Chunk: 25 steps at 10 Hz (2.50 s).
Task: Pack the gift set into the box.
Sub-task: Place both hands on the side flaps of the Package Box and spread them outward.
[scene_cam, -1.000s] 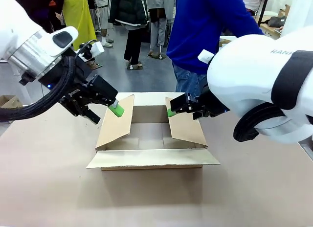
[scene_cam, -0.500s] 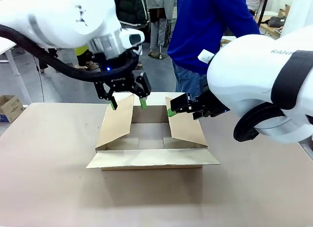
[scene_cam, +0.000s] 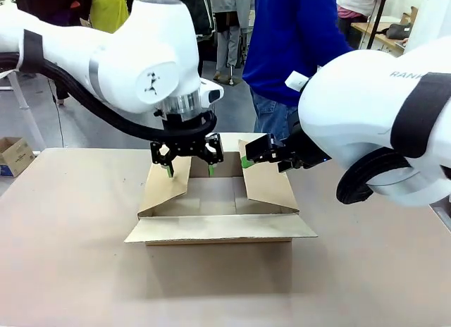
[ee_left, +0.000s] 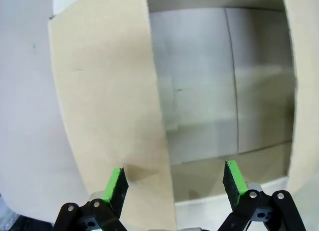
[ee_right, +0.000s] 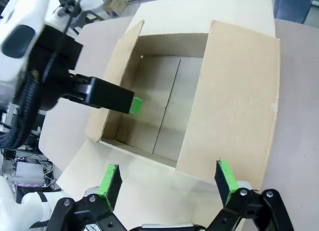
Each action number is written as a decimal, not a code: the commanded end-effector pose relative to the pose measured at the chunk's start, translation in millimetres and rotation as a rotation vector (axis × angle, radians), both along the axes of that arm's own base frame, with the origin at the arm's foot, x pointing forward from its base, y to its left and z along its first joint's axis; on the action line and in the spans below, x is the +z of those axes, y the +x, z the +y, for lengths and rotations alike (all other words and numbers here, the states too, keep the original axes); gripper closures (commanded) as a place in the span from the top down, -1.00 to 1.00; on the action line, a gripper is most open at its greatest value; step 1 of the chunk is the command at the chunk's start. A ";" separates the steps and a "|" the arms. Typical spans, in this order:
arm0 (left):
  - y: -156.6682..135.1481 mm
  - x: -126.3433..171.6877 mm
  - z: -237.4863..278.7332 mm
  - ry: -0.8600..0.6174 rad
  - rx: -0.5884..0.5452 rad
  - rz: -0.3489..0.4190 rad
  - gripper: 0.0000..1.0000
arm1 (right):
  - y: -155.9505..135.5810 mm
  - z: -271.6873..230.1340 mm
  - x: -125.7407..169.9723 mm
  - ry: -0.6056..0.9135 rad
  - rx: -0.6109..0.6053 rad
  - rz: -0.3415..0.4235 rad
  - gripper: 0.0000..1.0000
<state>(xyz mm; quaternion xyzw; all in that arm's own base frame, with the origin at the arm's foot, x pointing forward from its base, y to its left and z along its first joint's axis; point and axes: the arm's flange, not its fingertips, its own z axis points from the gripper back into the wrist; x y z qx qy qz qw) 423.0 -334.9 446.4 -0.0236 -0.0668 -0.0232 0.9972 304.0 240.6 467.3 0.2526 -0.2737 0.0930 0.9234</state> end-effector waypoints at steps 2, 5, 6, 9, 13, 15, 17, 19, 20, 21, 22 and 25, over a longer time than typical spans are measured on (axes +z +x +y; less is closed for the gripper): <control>2.2 -14.8 8.1 0.106 0.092 -0.072 1.00 | 1.6 -1.7 1.4 0.004 -0.011 -0.008 1.00; 4.1 -22.9 10.3 0.173 0.116 -0.089 1.00 | 1.6 -1.7 1.4 0.004 -0.011 -0.008 1.00; 5.4 -25.0 11.7 0.187 0.122 -0.091 1.00 | 1.6 -1.7 1.4 0.004 -0.011 -0.008 1.00; 7.0 -21.3 16.8 0.222 0.157 -0.120 1.00 | 1.6 -1.7 1.4 0.004 -0.011 -0.008 1.00; 0.9 6.2 37.0 0.235 0.204 -0.211 1.00 | 1.6 -1.7 1.4 0.004 -0.011 -0.008 1.00; 2.1 21.4 51.9 0.217 0.245 -0.246 1.00 | 1.6 -1.7 1.4 0.004 -0.011 -0.008 1.00; 8.7 31.0 73.5 0.190 0.303 -0.274 1.00 | 1.6 -1.7 1.4 0.004 -0.011 -0.008 1.00; 15.4 32.9 94.8 0.174 0.349 -0.267 1.00 | 1.6 -1.7 1.4 0.004 -0.011 -0.008 1.00; 18.2 32.2 109.7 0.161 0.384 -0.255 1.00 | 1.6 -1.7 1.4 0.004 -0.011 -0.008 1.00; 18.7 31.5 124.3 0.145 0.417 -0.246 1.00 | 1.6 -1.7 1.4 0.004 -0.011 -0.008 1.00; 18.1 30.1 137.6 0.131 0.447 -0.236 1.00 | 1.6 -1.7 1.4 0.004 -0.011 -0.008 1.00; 16.1 6.4 177.7 -0.044 0.456 -0.112 1.00 | 1.6 -1.7 1.4 0.004 -0.011 -0.008 1.00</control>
